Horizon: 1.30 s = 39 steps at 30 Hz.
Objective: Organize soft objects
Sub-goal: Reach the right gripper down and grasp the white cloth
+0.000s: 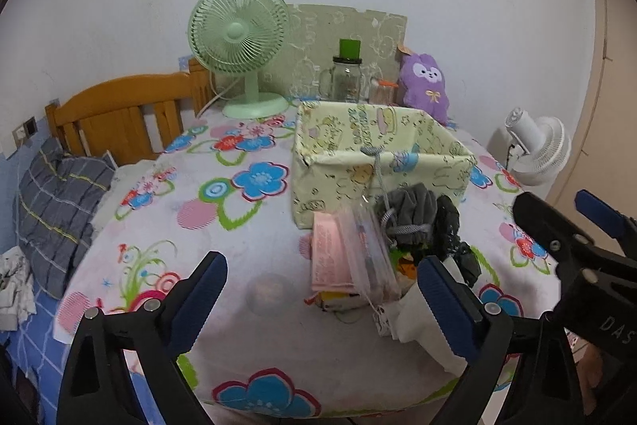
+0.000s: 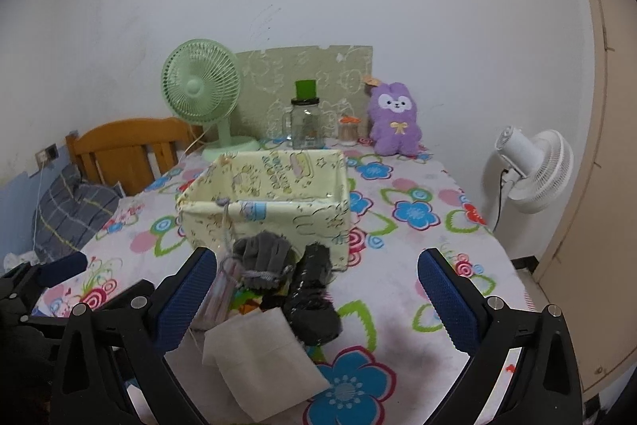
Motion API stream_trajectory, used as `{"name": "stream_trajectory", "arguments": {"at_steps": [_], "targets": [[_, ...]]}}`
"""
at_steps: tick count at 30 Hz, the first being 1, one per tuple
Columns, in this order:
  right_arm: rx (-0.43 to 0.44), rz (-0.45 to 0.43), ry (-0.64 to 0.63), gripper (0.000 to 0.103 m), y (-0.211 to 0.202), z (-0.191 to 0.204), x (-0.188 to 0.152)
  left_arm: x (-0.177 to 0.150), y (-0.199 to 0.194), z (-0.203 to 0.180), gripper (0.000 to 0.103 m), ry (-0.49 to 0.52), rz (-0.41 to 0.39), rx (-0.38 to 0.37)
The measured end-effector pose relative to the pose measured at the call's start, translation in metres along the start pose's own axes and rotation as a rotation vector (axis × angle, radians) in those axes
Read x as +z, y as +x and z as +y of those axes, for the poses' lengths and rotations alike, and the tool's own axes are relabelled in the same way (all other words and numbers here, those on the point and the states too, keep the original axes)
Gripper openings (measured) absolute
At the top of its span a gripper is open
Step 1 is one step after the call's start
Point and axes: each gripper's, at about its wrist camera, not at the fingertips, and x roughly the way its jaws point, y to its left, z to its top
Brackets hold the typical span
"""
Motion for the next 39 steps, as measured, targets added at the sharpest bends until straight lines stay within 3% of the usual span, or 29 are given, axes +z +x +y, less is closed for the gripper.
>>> {"name": "stream_trajectory", "arguments": {"at_steps": [15, 26, 35, 39], "targets": [[0.004, 0.077, -0.004, 0.102, 0.025, 0.013, -0.039, -0.034, 0.030, -0.008, 0.091, 0.029, 0.064, -0.049], [0.051, 0.178, 0.036, 0.095, 0.050, 0.017, -0.059, -0.047, 0.044, -0.009, 0.090, 0.053, 0.109, -0.021], [0.103, 0.242, 0.076, 0.069, 0.062, 0.017, -0.070, -0.051, 0.055, -0.013, 0.088, 0.063, 0.133, -0.007], [0.085, 0.228, 0.069, 0.042, 0.062, 0.016, -0.069, -0.049, 0.056, -0.014, 0.088, 0.060, 0.129, -0.003]]}}
